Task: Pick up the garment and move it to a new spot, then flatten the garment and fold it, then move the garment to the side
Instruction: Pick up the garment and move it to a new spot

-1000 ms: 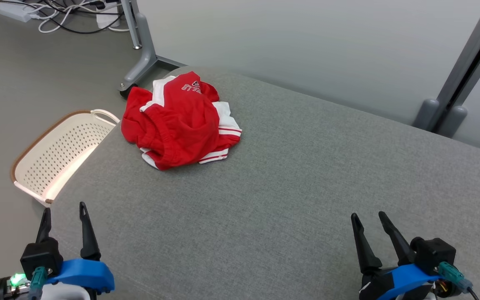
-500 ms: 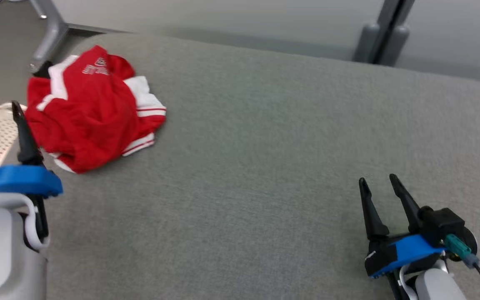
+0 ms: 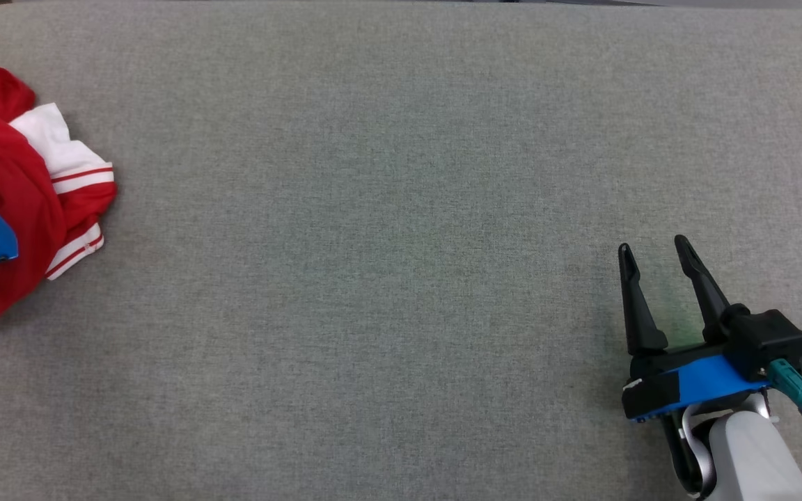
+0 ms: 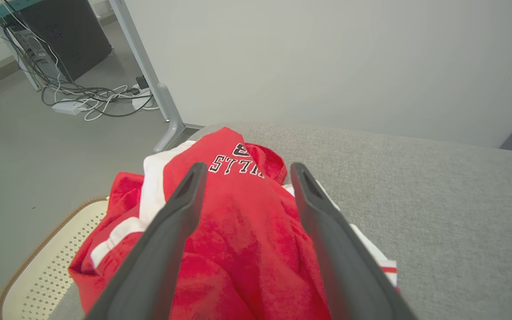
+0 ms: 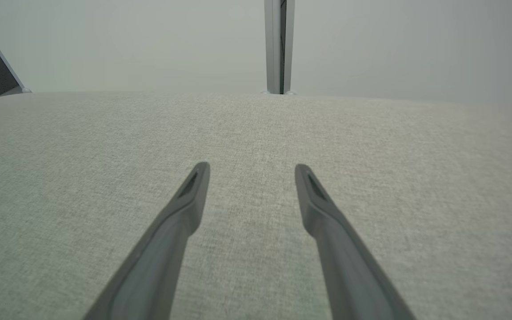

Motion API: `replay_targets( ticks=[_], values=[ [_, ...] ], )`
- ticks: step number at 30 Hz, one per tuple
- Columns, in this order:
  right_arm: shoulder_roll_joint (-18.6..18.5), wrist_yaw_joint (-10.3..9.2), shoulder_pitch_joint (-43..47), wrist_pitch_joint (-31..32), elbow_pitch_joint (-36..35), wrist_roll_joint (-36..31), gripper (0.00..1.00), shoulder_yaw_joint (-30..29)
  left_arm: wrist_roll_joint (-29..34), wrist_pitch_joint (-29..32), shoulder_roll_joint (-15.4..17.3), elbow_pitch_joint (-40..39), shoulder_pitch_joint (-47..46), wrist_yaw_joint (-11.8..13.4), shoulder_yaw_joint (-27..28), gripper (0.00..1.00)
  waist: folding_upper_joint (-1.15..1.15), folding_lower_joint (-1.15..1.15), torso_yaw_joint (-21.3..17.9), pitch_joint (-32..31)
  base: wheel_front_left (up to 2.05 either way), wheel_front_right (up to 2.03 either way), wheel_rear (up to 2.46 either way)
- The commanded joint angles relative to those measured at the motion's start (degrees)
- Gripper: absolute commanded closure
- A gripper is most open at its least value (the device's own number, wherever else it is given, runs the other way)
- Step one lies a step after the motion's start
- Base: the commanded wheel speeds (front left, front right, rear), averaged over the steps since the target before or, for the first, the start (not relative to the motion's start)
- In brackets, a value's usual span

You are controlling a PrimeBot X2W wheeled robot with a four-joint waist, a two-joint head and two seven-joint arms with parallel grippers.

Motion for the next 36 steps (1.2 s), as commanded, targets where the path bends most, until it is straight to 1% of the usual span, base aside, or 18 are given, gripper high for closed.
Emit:
replay_targets(
  ticks=[1,5,10,11,12,18,25,30,32,36],
  values=[
    [-0.30,0.03,-0.93,-0.05,-0.54,0.03,0.00,-0.15,-0.34,2.22,0.55,2.32,-1.15,-0.35,-0.46,0.00,-0.02,-0.01,-0.40,0.45,0.00,0.00,0.00],
    [-0.31,0.03,-1.14,-0.03,-0.87,0.34,0.00,-0.08,-0.30,7.10,0.95,6.82,-2.48,-1.37,-1.87,0.00,-0.02,-0.01,-0.97,1.33,0.00,0.00,0.00],
    [-0.31,0.03,-1.16,-0.06,-0.98,0.59,0.00,0.14,-0.99,9.14,0.53,10.52,-2.88,-2.19,-2.69,0.00,-0.02,-0.01,-1.17,1.60,0.00,0.00,0.00],
    [-0.31,0.03,-1.17,-0.07,-1.04,0.60,0.00,0.20,-1.12,8.90,0.43,10.98,-3.07,-2.32,-2.77,0.55,-0.02,-0.01,-1.14,1.56,0.00,0.00,0.00],
    [-0.30,0.03,-1.24,-0.08,-1.01,0.55,0.00,0.22,-1.14,8.02,0.46,11.12,-3.46,-2.21,-2.70,1.00,-0.02,-0.01,-1.13,1.53,0.00,0.00,0.00],
    [-0.31,0.03,-1.12,-0.14,-0.04,1.07,0.00,0.77,-1.25,5.19,1.35,13.12,-4.48,-2.46,-3.03,1.00,-0.02,-0.01,-0.99,-0.04,0.00,0.00,0.00],
    [-0.32,0.03,-0.05,-0.26,1.00,2.82,0.00,1.71,-1.59,-1.72,2.82,9.42,-5.99,-2.92,-2.78,1.00,-0.02,-0.01,-1.15,-3.54,0.00,0.00,0.00],
    [-0.32,0.03,0.76,-0.31,1.78,5.30,0.00,2.27,-1.50,-6.42,4.06,3.13,-8.17,-3.49,-3.36,1.00,-0.02,-0.01,-2.10,-6.64,0.00,0.00,0.00],
    [-0.31,0.03,1.49,-0.32,1.79,5.89,0.00,2.40,-1.84,-8.24,3.74,-0.75,-9.69,-4.04,-4.34,1.00,-0.02,-0.01,-2.74,-7.74,0.00,0.00,0.00],
    [-0.32,0.03,2.14,-0.29,1.48,7.53,0.00,2.79,-1.36,-9.02,3.21,-8.78,-11.18,-4.35,-6.47,1.00,-0.02,-0.01,-4.88,-9.36,0.00,0.00,0.00]
  ],
)
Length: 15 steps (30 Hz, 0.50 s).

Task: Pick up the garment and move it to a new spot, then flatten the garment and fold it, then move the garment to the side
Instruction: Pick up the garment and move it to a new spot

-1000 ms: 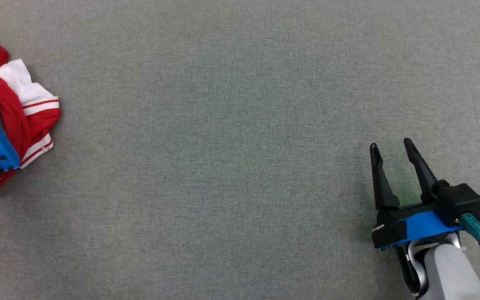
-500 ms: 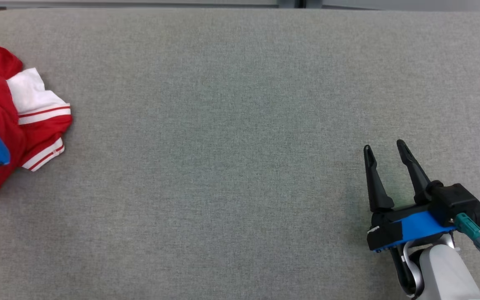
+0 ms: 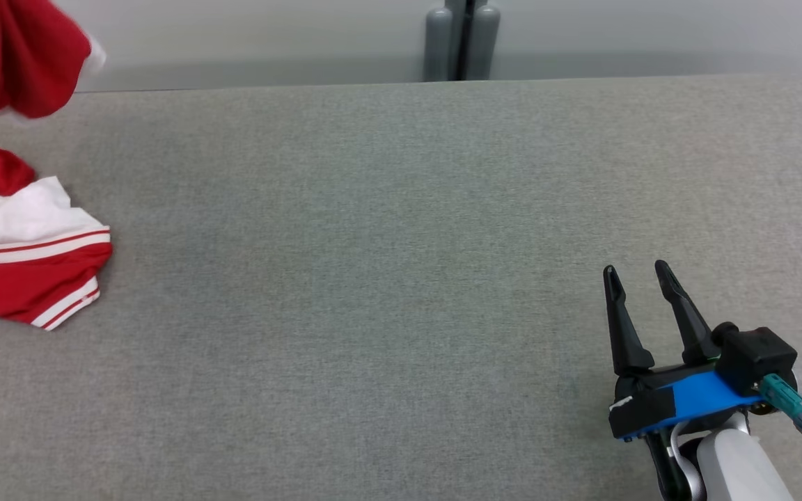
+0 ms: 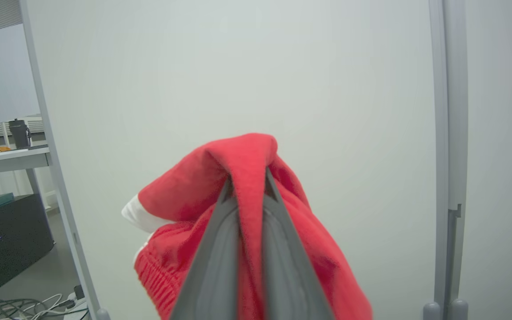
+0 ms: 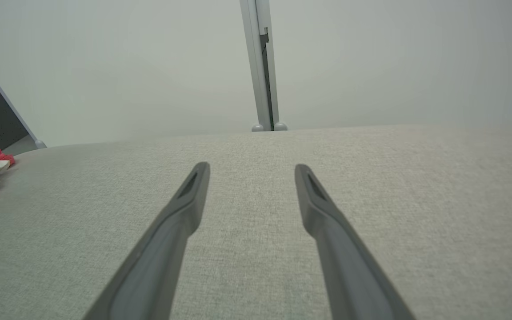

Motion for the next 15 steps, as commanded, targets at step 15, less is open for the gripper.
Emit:
replay_targets(
  ticks=[15],
  values=[
    [-0.33,0.03,1.47,-0.19,-1.71,5.18,0.00,1.89,-1.99,7.97,-7.72,-18.98,-5.31,-0.59,-9.56,1.00,0.00,0.01,-14.70,-1.70,0.00,0.00,0.00]
  ],
)
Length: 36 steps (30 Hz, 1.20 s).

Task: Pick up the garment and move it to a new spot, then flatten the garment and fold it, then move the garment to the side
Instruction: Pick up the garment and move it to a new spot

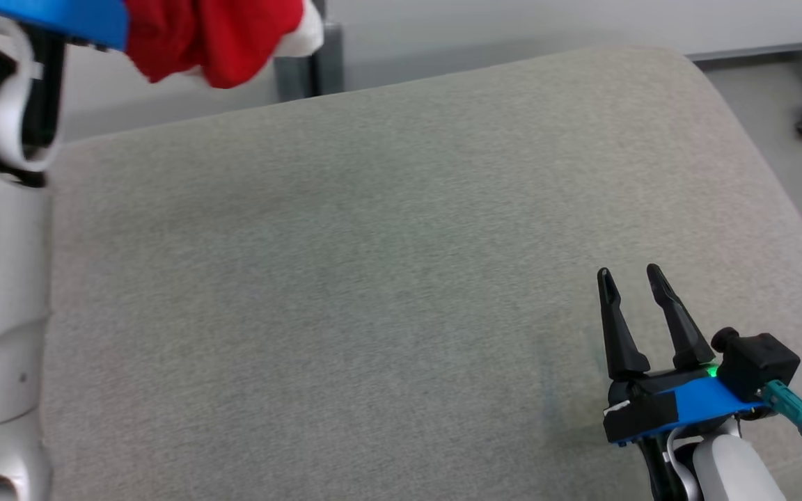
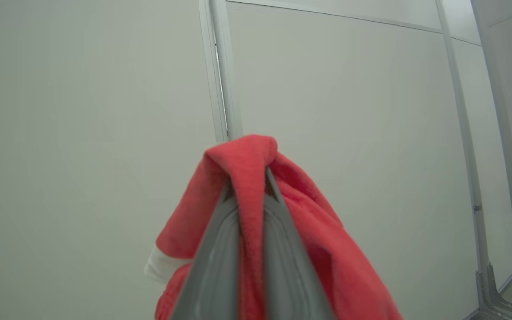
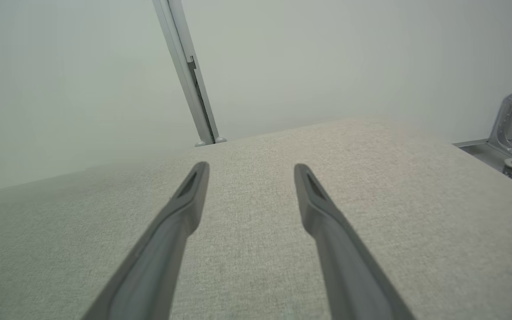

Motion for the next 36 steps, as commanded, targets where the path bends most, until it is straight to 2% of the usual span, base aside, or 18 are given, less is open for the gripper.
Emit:
replay_targets(
  ticks=[1,7,14,21,26,27,28,32,36],
  values=[
    [-0.29,0.03,0.39,-0.17,-0.60,0.43,0.00,0.38,0.00,0.04,-0.66,-0.39,-0.05,-0.03,-0.53,1.00,0.00,0.00,-1.50,-0.54,0.00,0.00,0.00],
    [-0.28,0.03,0.63,-0.17,-2.04,1.05,0.00,0.58,-0.51,-1.31,-4.30,1.07,5.21,0.54,-3.56,1.00,0.00,0.00,-3.16,0.22,0.00,0.00,0.00],
    [-0.29,0.03,0.52,-0.17,-2.39,0.42,0.00,-0.42,-0.63,-4.05,-7.05,6.02,15.01,1.34,-6.93,1.00,0.00,0.00,-2.47,0.69,0.00,0.00,0.00],
    [-0.30,0.03,0.00,-0.17,-1.60,0.19,0.00,-0.34,-1.18,-7.32,-10.58,14.85,25.61,1.30,-10.96,1.00,0.00,0.00,-1.51,0.86,0.00,0.00,0.00],
    [-0.31,0.03,-0.01,-0.17,-1.04,-0.25,0.00,-0.56,-1.23,-9.44,-12.90,20.85,29.80,0.76,-14.56,1.00,0.00,0.00,-0.94,0.28,0.00,0.00,0.00],
    [-0.31,0.03,0.09,-0.17,-1.00,-0.37,0.00,-0.73,-0.91,-10.06,-13.17,21.54,30.06,0.77,-15.16,0.23,0.00,0.00,-0.74,0.12,0.00,0.00,0.00],
    [-0.30,0.03,0.29,-0.17,-0.98,-0.40,0.00,-0.86,-0.67,-10.64,-13.49,22.15,30.14,1.08,-15.68,0.00,0.00,0.00,-0.51,-0.15,0.00,0.00,0.00],
    [-0.30,0.03,1.54,-0.17,-0.94,-0.91,0.00,-1.36,-0.04,-13.09,-14.47,21.34,29.42,1.78,-16.40,0.00,0.00,0.00,0.96,-1.28,0.00,0.00,0.00],
    [-0.30,0.03,2.37,-0.18,-0.89,-1.30,0.00,-1.53,0.85,-14.17,-14.11,14.80,29.82,2.75,-14.73,0.00,0.00,0.00,3.64,-2.84,0.00,0.00,0.00]
  ],
)
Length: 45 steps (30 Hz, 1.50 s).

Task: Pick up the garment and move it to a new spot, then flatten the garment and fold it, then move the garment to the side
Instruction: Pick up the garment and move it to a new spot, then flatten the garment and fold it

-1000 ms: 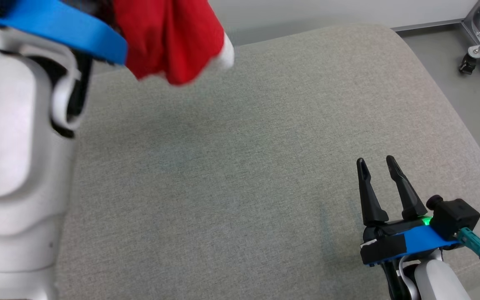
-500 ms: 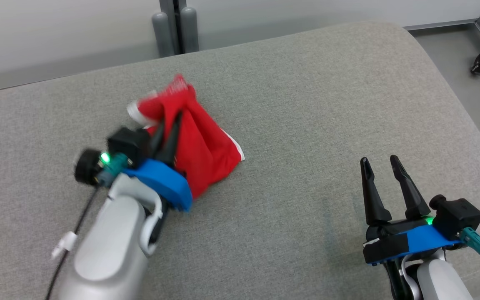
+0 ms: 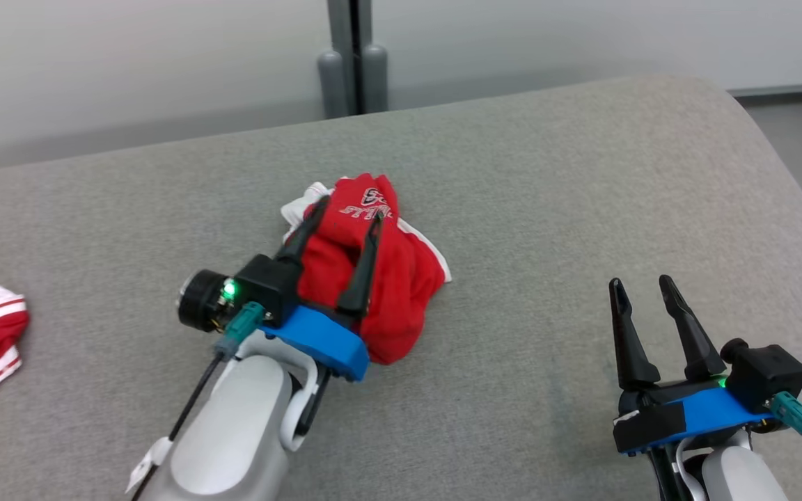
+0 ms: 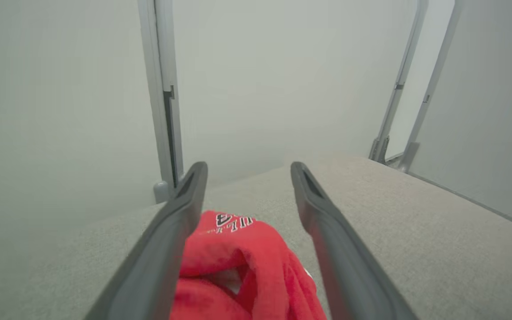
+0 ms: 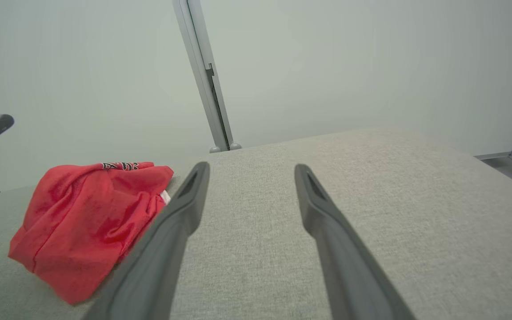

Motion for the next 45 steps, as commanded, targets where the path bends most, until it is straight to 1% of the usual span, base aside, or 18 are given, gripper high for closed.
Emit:
replay_targets(
  ticks=[1,3,7,12,15,22,27,28,32,37,45],
  values=[
    [-0.30,0.03,0.96,-0.18,-0.01,-0.30,0.00,-0.20,0.40,-0.21,0.88,-3.20,0.79,0.84,1.54,0.00,0.00,0.00,1.06,-0.45,0.00,0.00,0.00],
    [-0.31,0.03,1.07,-0.18,-0.09,-0.50,0.00,-0.46,0.45,-0.21,1.36,-6.91,2.45,1.54,3.74,0.00,0.00,0.00,2.44,-1.01,0.00,0.00,0.00],
    [-0.30,0.03,1.43,-0.18,-0.02,-0.95,0.00,-0.02,0.88,-0.22,3.36,-11.84,6.05,2.42,8.04,0.00,0.00,0.00,4.65,-1.92,0.00,0.00,0.00],
    [-0.32,0.03,2.39,-0.18,0.16,-1.49,0.00,-0.51,1.80,-0.22,5.24,-16.03,11.63,3.67,13.75,0.00,0.00,0.00,7.50,-3.18,0.00,0.00,0.00],
    [-0.31,0.03,3.14,-0.17,0.48,-1.85,0.00,-0.83,2.27,-0.23,6.00,-17.96,14.87,3.83,17.12,0.00,0.00,0.00,8.96,-3.80,0.00,0.00,0.00],
    [-0.31,0.03,3.94,-0.18,1.32,-2.29,0.00,-0.94,3.33,-0.24,5.92,-20.42,22.05,4.08,23.94,0.00,0.00,0.00,11.13,-5.22,0.00,0.00,0.00],
    [-0.32,0.03,4.53,-0.18,2.19,-2.64,0.00,-0.97,4.37,-0.23,5.12,-20.32,24.95,3.08,25.66,0.00,0.00,0.00,11.96,-5.86,0.00,0.00,0.00],
    [-0.32,0.03,4.69,-0.18,2.63,-2.78,0.00,-0.95,4.84,-0.24,4.62,-19.52,26.21,2.36,25.97,0.00,0.00,0.00,12.22,-6.17,0.00,0.00,0.00],
    [-0.30,0.03,5.31,-0.18,3.52,-3.11,0.00,-0.68,5.12,-0.25,3.56,-17.85,27.45,1.59,26.43,0.00,0.00,0.00,12.35,-6.61,0.00,0.00,0.00],
    [-0.30,0.03,6.08,-0.18,4.84,-3.76,0.00,-0.64,6.01,-0.24,2.39,-15.46,28.07,0.38,26.92,0.00,0.00,0.00,12.48,-6.79,0.00,0.00,0.00],
    [-0.31,0.03,6.14,-0.18,5.82,-3.84,0.00,-0.95,6.54,-0.25,1.01,-14.10,28.13,-0.72,27.75,0.00,0.00,0.00,12.23,-6.71,0.00,0.00,0.00]
  ],
)
